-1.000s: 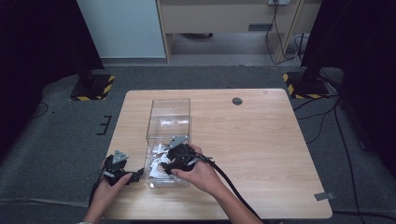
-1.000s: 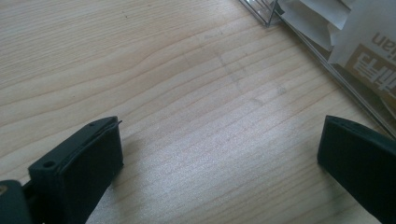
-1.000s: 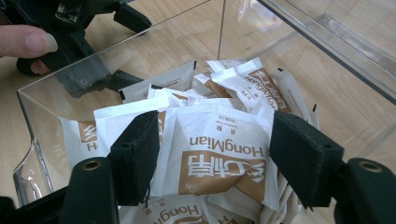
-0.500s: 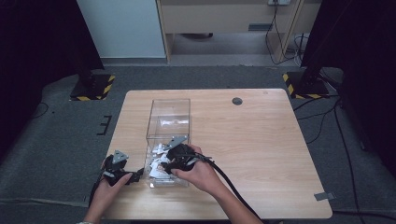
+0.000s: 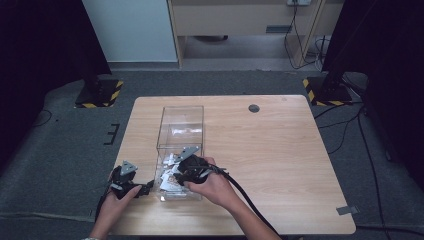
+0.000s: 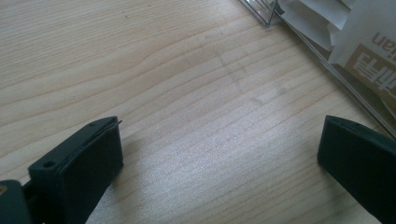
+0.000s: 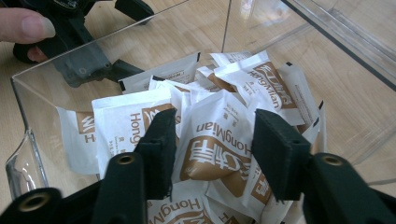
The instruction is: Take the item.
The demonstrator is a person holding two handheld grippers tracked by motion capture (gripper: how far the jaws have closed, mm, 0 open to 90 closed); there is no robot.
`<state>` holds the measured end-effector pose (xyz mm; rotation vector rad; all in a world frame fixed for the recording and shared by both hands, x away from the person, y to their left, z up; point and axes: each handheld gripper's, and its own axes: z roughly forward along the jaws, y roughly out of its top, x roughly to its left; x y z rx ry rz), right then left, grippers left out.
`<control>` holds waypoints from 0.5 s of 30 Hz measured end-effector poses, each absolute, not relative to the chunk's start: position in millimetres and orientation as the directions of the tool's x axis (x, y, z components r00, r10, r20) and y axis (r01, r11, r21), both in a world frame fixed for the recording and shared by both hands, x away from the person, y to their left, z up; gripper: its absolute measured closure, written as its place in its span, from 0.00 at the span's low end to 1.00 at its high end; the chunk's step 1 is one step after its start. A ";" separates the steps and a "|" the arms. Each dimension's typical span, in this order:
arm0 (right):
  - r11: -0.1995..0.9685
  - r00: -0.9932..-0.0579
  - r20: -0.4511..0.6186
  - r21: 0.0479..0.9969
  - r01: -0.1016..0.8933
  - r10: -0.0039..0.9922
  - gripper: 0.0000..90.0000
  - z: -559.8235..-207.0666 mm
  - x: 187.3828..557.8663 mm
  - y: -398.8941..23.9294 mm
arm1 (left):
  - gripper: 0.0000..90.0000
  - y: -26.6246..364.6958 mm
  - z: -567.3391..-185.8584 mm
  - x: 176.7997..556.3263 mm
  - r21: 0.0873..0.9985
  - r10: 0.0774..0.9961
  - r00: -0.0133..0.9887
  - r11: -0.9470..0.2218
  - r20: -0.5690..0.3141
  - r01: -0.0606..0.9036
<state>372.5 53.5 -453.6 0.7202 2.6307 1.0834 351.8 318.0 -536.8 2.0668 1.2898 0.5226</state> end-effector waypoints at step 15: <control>0.576 -0.849 -0.016 0.741 0.345 0.528 0.84 -445.9 374.4 44.0 | 0.00 318.0 -536.8 351.8 0.697 0.898 0.440 -0.315 -0.001 0.644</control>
